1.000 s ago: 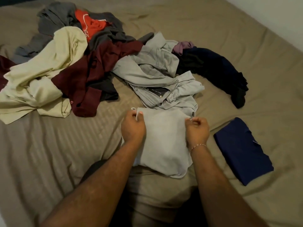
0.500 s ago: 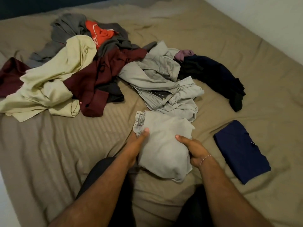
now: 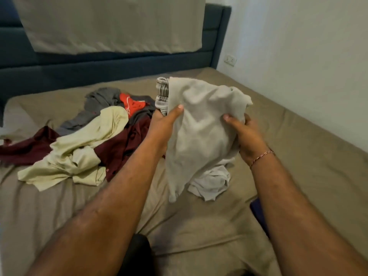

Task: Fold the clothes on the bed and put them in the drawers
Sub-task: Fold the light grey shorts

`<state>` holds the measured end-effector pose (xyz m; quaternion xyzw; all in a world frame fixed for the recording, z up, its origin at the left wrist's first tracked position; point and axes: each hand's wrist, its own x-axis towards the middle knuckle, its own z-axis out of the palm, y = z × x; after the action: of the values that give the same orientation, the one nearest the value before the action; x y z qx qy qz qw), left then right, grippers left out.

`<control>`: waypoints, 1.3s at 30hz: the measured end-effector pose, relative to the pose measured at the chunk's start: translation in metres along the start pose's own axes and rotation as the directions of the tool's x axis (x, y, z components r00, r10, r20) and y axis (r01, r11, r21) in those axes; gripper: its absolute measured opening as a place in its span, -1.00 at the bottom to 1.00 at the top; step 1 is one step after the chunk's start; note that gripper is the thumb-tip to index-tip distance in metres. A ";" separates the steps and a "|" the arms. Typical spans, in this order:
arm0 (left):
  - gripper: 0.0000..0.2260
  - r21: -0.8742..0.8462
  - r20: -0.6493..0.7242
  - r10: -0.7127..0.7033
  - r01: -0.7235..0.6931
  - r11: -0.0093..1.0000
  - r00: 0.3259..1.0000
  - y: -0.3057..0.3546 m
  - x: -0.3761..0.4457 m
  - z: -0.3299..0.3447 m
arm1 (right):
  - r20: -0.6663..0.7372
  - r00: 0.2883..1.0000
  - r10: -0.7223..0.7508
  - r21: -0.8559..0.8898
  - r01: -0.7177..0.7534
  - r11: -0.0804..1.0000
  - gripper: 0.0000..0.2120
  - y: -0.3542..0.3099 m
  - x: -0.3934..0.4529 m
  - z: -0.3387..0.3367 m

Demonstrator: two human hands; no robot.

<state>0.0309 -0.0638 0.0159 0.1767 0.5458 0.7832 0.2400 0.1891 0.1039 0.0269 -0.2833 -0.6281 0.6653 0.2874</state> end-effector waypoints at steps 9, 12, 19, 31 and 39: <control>-0.76 -0.098 -0.117 0.051 -0.062 0.993 0.992 -0.029 -0.069 -0.012 | 0.005 0.998 -0.061 -0.069 0.061 0.996 -0.47 0.010 -0.045 -0.008; -0.68 -0.060 -0.254 -0.276 0.270 0.961 0.927 -0.130 -0.125 -0.045 | -0.021 0.976 0.215 -0.115 -0.216 0.970 -0.62 0.107 -0.081 -0.020; -0.34 0.618 -0.451 -0.532 0.681 0.393 0.717 -0.254 -0.185 -0.074 | -0.260 0.706 0.659 -0.080 -0.696 0.713 -0.47 0.266 -0.165 -0.057; -0.58 0.209 -0.079 -0.796 0.790 0.576 0.601 -0.230 -0.167 -0.097 | 0.155 0.569 0.808 -0.059 -0.811 0.582 -0.31 0.256 -0.162 -0.078; -0.64 0.452 0.312 -0.686 0.532 0.716 0.657 -0.216 -0.137 0.103 | -0.178 0.768 0.615 0.384 -0.522 0.762 -0.50 0.181 -0.214 -0.220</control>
<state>0.2389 0.0002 -0.1541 0.1967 0.6197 0.4892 0.5814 0.4911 0.0857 -0.1619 -0.5084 -0.3476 0.7620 0.2003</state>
